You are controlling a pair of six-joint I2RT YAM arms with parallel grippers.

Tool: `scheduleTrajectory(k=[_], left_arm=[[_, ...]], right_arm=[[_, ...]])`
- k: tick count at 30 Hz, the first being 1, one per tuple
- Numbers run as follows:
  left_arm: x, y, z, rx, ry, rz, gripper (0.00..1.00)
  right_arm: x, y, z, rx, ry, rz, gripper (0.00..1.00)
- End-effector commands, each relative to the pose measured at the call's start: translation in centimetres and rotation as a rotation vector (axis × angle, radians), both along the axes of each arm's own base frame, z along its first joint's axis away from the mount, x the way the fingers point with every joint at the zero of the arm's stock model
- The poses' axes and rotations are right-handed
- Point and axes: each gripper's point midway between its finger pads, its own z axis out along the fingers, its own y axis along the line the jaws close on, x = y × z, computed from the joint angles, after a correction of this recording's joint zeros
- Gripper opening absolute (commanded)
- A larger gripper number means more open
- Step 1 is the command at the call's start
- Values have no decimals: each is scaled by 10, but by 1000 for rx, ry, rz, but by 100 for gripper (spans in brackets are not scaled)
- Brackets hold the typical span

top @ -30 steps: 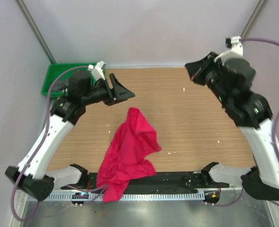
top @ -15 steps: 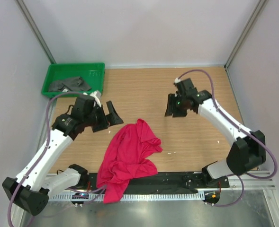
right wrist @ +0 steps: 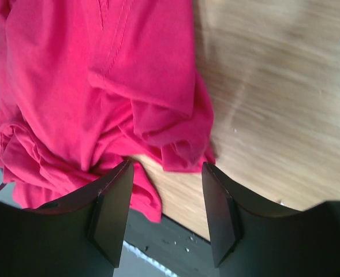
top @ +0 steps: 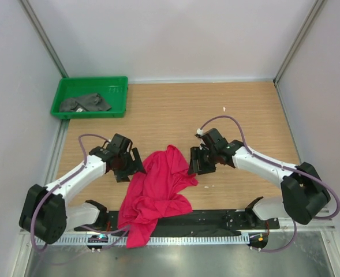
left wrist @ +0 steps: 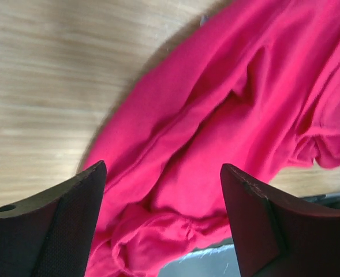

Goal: Fold and stack the t-shirts
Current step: Flatten the tshirt out

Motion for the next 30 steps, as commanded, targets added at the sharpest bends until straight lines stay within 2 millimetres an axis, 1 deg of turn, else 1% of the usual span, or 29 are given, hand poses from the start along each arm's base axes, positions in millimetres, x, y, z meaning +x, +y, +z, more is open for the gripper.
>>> scheduleTrajectory(k=[1, 2, 3, 5, 6, 8, 11, 12, 13, 14, 15, 16, 17, 18, 20, 21, 22, 23, 24, 25, 27, 28, 29, 30], left_arm=[[26, -13, -7, -36, -69, 5, 78], [28, -14, -11, -29, -66, -11, 77], [31, -14, -17, -12, -46, -17, 72], [35, -16, -24, 5, -32, -39, 68], [37, -16, -31, 22, -5, -46, 66], [41, -19, -36, 23, 6, -61, 62], [47, -26, -41, 11, 15, -86, 42], [49, -28, -40, 6, 15, -93, 28], [49, -27, -38, 12, 17, -96, 22], [52, -28, -33, 14, 5, -97, 18], [55, -23, -31, 38, -7, -89, 13], [52, -19, -25, 54, -11, -102, 10], [56, -19, -19, 62, -29, -108, 7], [52, -12, -15, 93, -22, -126, 4], [55, -12, 4, 95, -66, -147, 1], [49, -9, 9, 102, -55, -158, 0], [49, -8, 16, 101, -73, -183, 0], [51, -10, 34, 82, -126, -190, 0], [47, -7, 41, 83, -132, -201, 0], [47, -7, 53, 79, -166, -220, 0], [48, -5, 89, 60, -268, -236, 0], [48, -6, 103, 50, -304, -249, 0], [46, -5, 122, 41, -375, -284, 0], [48, -6, 145, 27, -434, -300, 0]], right_arm=[[22, 23, 7, 70, -62, 1, 56], [25, 22, 4, 52, -66, -8, 55], [25, 20, 0, 35, -58, -7, 53], [28, 19, -6, 15, -54, -15, 50], [28, 18, -7, 8, -50, -15, 47], [27, 17, -12, -4, -42, -16, 45], [28, 16, -14, -5, -45, -24, 43], [27, 17, -15, -2, -41, -24, 41], [27, 18, -16, 1, -37, -27, 32], [27, 18, -16, 3, -37, -30, 24], [28, 18, -16, 0, -34, -33, 15], [30, 16, -16, -14, -44, -45, 5], [31, 14, -14, -21, -47, -60, 2], [39, 5, -10, -63, -94, -101, 1], [45, -12, 0, -134, -136, -152, 1], [49, -20, 7, -163, -160, -174, 1], [66, -34, 31, -207, -263, -242, 1], [64, -48, 39, -260, -273, -252, 1], [68, -55, 53, -277, -310, -265, 1], [75, -67, 82, -301, -375, -304, 1], [81, -82, 115, -325, -450, -329, 1], [88, -84, 149, -297, -518, -357, 1], [85, -99, 171, -324, -569, -389, 1], [85, -106, 188, -329, -611, -398, 1]])
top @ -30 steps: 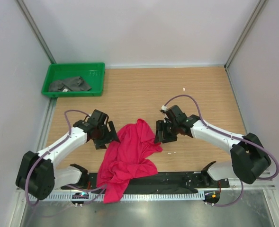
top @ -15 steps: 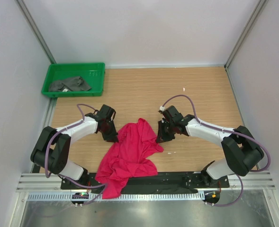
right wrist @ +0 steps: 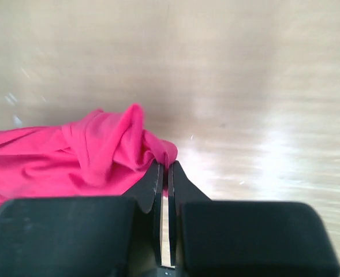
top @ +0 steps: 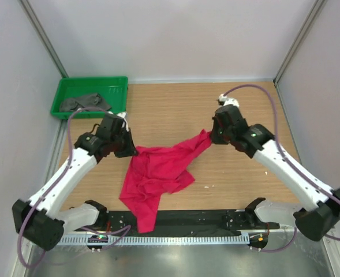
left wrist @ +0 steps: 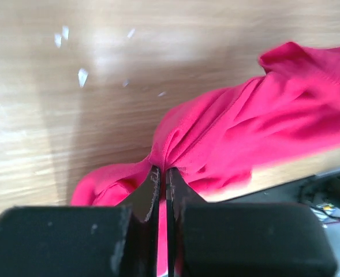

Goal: Fold and stack the t-shirts
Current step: Flatten the tshirt out

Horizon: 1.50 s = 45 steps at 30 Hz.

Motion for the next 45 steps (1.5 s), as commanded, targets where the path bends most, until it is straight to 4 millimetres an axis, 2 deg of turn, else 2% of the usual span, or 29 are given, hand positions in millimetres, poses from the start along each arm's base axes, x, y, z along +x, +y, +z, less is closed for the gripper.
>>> scheduleTrajectory(k=[1, 2, 4, 5, 7, 10, 14, 18, 21, 23, 25, 28, 29, 30, 31, 32, 33, 34, 35, 36, 37, 38, 39, 40, 41, 42, 43, 44, 45], left_arm=[[-2, 5, 69, -15, -197, -99, 0], [-5, 4, 84, -24, -243, -143, 0], [-12, 3, 123, -61, -345, -187, 0], [-19, -3, 135, -98, -368, -231, 0], [-30, -3, 168, -131, -457, -283, 0], [-50, -1, 197, -172, -531, -326, 0], [-65, 0, 239, -228, -635, -345, 0], [-61, 2, 274, -251, -733, -321, 0], [-49, -1, 281, -244, -739, -304, 0], [-37, -8, 274, -235, -701, -307, 0], [-22, -8, 261, -207, -657, -272, 0], [15, -2, 225, -93, -540, -158, 0], [28, 13, 209, -4, -493, -75, 0], [50, 12, 179, 56, -386, -24, 0], [63, 19, 175, 87, -355, 25, 0], [75, 22, 159, 133, -294, 48, 0], [87, 20, 147, 166, -264, 45, 0], [114, 16, 131, 211, -219, 55, 0], [127, 19, 125, 254, -206, 74, 0], [142, 33, 122, 345, -219, 123, 1], [161, 36, 107, 415, -195, 149, 19], [175, 40, 117, 445, -234, 178, 28], [183, 46, 119, 488, -243, 190, 31], [190, 49, 112, 533, -222, 191, 44], [190, 50, 116, 541, -219, 188, 53], [186, 51, 113, 550, -197, 178, 61], [177, 51, 118, 536, -193, 180, 68], [170, 51, 117, 520, -191, 180, 73], [155, 53, 94, 523, -129, 159, 75]], right_arm=[[4, -52, 105, -79, -265, -124, 1], [-2, -67, 126, -91, -315, -159, 1], [-10, -80, 172, -59, -416, -183, 1], [-16, -86, 186, -48, -444, -187, 1], [-34, -98, 230, 36, -556, -202, 1], [-61, -112, 277, 155, -690, -205, 1], [-76, -127, 308, 208, -777, -237, 1], [-75, -133, 325, 212, -828, -267, 1], [-63, -137, 327, 148, -827, -307, 1], [-52, -133, 330, 125, -834, -313, 1], [-40, -132, 323, 71, -817, -329, 1], [-5, -126, 293, -97, -763, -359, 1], [6, -122, 284, -133, -752, -356, 1], [25, -120, 257, -205, -700, -359, 1], [42, -119, 250, -196, -700, -381, 1], [56, -121, 238, -191, -664, -390, 1], [86, -115, 207, -180, -575, -354, 1], [103, -139, 190, -154, -517, -441, 1], [115, -143, 175, -161, -479, -458, 1], [136, -147, 151, -218, -420, -487, 1], [145, -146, 144, -234, -406, -488, 2], [158, -143, 134, -236, -386, -482, 3], [172, -138, 143, -207, -399, -479, 5], [192, -129, 103, -221, -281, -435, 8], [202, -131, 95, -214, -252, -441, 17], [216, -132, 106, -193, -271, -446, 24], [227, -128, 63, -206, -137, -413, 36], [230, -139, 59, -201, -92, -430, 39], [235, -138, 70, -201, -94, -421, 42]])
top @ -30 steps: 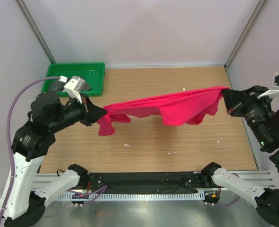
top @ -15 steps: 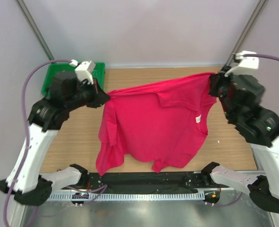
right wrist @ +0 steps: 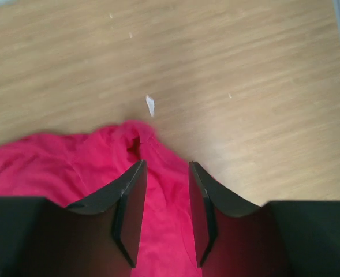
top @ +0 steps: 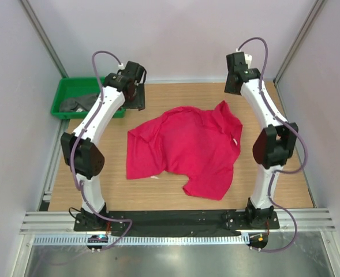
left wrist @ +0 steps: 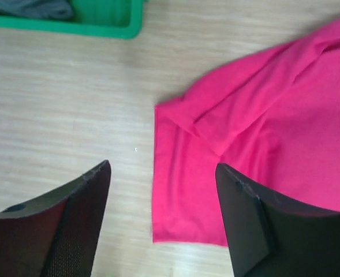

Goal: Fold and stack the t-shirts
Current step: Flatten the tshirt out

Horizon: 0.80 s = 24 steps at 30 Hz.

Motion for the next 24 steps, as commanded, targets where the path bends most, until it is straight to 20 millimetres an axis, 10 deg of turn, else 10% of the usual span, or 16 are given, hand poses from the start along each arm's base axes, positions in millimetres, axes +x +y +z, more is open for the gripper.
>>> scheduleTrajectory(k=[1, 2, 3, 5, 6, 8, 10, 16, 24], left_arm=[[-61, 22, 25, -32, -25, 26, 74], [-63, 12, 47, -122, -91, 11, 72], [-90, 15, 11, -141, -5, 22, 69], [-120, -4, 18, -355, -47, 33, 61], [-135, -7, 4, -405, -20, 48, 58], [-167, -8, -37, -494, 47, 129, 48], [-190, -8, -57, -575, 51, 156, 40], [-205, -1, -93, -669, 81, 299, 51], [-204, 17, -137, -627, 149, 444, 44]], right_arm=[[-2, -3, 20, 82, 51, 26, 46], [-5, 2, 25, 105, 49, 47, 47], [-20, 7, 2, 137, 117, 54, 47], [-44, 25, 12, 215, 83, 103, 48], [-72, 36, -27, 237, 179, 112, 48], [-101, 53, -16, 286, 121, 170, 48], [-148, 75, -51, 325, 211, 219, 48], [-259, 99, -81, 547, 263, 215, 50], [-297, 78, -112, 526, 323, 100, 52]])
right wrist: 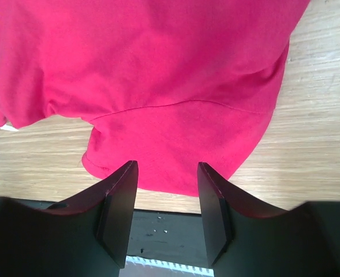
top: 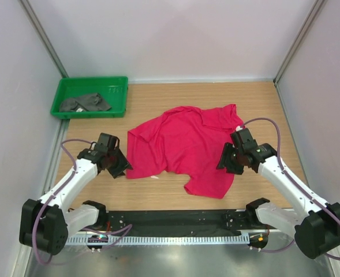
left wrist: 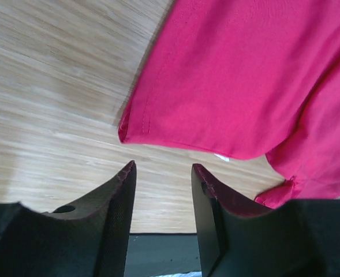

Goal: Fold and stack the t-shirts
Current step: Flatten the tshirt out

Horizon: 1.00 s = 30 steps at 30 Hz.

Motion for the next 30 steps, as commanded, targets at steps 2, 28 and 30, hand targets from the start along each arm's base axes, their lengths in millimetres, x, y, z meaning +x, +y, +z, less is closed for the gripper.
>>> scheduleTrajectory(k=[2, 28, 30], left_arm=[[13, 2, -13, -19, 16, 84, 43], [10, 21, -61, 85, 159, 252, 16], [14, 25, -50, 105, 136, 230, 0]], right_arm=[[7, 1, 5, 18, -14, -60, 52], [5, -5, -8, -36, 43, -55, 52], [1, -6, -11, -46, 65, -59, 52]])
